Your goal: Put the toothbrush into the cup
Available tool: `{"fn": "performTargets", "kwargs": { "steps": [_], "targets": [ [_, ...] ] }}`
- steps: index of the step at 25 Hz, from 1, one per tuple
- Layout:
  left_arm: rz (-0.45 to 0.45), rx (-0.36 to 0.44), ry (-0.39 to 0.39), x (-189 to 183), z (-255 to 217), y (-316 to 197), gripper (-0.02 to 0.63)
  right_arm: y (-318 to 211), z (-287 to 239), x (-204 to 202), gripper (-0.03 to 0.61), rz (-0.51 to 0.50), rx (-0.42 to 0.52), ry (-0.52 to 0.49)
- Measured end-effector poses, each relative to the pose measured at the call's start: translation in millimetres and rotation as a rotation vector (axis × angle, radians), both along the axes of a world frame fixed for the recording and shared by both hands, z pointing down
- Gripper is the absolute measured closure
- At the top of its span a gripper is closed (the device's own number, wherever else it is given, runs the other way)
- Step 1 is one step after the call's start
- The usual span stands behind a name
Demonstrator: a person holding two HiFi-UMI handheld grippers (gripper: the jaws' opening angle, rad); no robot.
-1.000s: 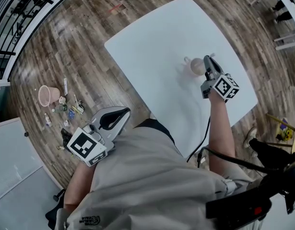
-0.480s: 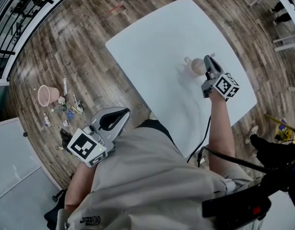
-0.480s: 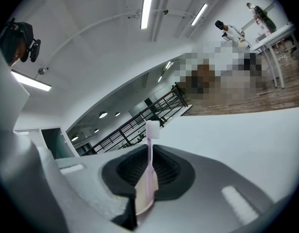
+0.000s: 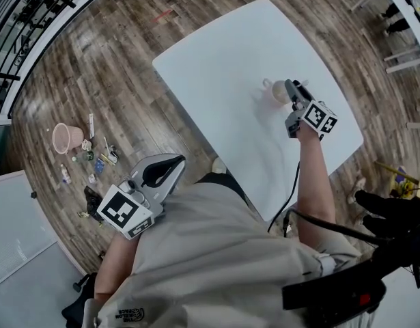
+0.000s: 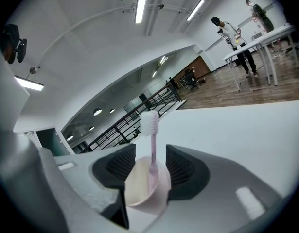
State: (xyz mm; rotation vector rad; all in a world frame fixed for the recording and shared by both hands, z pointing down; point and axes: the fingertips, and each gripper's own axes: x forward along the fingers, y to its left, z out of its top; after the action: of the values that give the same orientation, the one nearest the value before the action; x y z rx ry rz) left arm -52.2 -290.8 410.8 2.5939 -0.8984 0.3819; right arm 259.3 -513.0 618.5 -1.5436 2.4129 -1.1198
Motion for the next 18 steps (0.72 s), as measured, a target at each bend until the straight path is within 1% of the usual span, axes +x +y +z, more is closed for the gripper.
{"fn": "performTargets", "kwargs": {
  "steps": [1,4,7,10,14,18],
  "targets": [
    [0.002,0.004,0.002,-0.2,-1.6,1.6,0.609,1.7,1.3,1.8,0.385,0.006,-0.010,0.006],
    [0.012,0.014,0.012,-2.1,-6.7,7.1,0.609,9.4,3.1,8.1,0.365,0.034,-0.035,0.026],
    [0.023,0.025,0.022,-8.4,-7.9,17.3,0.609,27.2,7.4,11.6,0.333,0.063,-0.064,0.067],
    [0.041,0.038,0.027,-19.0,-12.8,28.6,0.609,50.7,5.1,5.5,0.331,0.076,-0.088,0.090],
    [0.076,0.065,0.040,-28.2,-20.9,45.2,0.609,89.9,-8.0,-5.7,0.331,0.085,-0.091,0.117],
    [0.109,0.111,0.046,-40.9,-29.3,67.2,0.609,134.9,-27.3,-26.6,0.331,0.078,-0.068,0.175]
  ]
}}
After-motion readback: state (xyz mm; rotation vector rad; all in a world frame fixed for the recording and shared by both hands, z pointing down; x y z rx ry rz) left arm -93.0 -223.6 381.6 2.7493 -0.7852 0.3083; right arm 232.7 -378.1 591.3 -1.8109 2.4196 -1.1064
